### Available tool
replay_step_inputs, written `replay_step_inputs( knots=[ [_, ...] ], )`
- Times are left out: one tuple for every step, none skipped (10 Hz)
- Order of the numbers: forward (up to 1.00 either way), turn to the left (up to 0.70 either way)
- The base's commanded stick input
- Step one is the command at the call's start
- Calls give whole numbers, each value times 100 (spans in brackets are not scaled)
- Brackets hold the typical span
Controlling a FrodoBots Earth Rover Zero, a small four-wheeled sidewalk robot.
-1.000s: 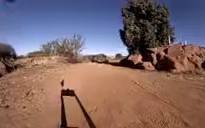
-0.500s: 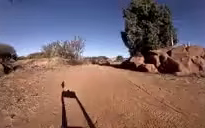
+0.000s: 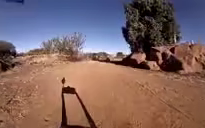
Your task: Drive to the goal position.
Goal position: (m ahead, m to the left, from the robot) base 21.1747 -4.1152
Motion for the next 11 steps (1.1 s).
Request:
replay_step_inputs(
  knots=[
    [50,0],
    [50,0],
    [50,0],
    [50,0],
    [50,0],
    [50,0],
    [50,0],
    [50,0],
    [50,0],
    [50,0],
    [50,0]
  ],
)
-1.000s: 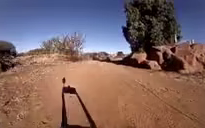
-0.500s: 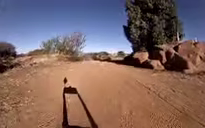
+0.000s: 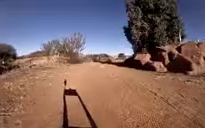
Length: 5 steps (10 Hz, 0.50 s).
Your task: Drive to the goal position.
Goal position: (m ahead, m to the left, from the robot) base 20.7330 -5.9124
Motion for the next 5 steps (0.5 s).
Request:
replay_step_inputs(
  knots=[
    [50,0],
    [50,0],
    [50,0],
    [50,0],
    [50,0]
  ],
)
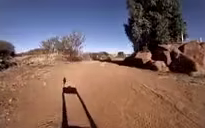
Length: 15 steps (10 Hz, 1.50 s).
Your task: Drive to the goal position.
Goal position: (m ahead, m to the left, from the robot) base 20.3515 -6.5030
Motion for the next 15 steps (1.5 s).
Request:
replay_step_inputs(
  knots=[
    [50,0],
    [50,0],
    [50,0],
    [50,0],
    [50,-10],
    [50,-25],
    [50,-41],
    [50,-23],
    [50,0],
    [50,0],
    [50,0],
    [50,0],
    [50,0],
    [50,0],
    [50,0]
  ],
)
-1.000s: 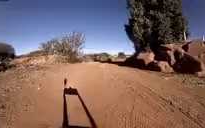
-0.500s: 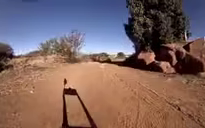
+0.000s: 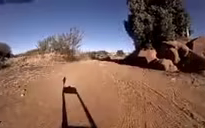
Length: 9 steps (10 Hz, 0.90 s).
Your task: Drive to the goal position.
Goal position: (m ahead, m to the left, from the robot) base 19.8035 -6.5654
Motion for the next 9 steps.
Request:
replay_step_inputs(
  knots=[
    [50,0],
    [50,0],
    [50,0],
    [50,0],
    [50,0],
    [50,-17],
    [50,-50],
    [50,-50],
    [50,-41]
  ],
)
